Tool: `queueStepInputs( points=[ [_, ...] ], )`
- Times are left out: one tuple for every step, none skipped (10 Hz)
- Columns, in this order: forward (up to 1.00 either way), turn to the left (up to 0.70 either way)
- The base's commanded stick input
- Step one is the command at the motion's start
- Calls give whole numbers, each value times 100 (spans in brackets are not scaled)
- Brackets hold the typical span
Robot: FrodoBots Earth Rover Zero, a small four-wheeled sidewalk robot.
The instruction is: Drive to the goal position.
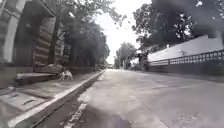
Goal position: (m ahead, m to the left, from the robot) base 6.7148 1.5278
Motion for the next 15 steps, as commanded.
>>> queueStepInputs(
  points=[
    [70, -23],
    [70, 0],
    [70, 0],
    [70, 0],
    [70, 0],
    [70, 0],
    [70, -1],
    [70, -12],
    [70, -26],
    [70, -33],
    [70, -20],
    [70, 0],
    [70, 0],
    [70, 0],
    [70, 0]
  ],
)
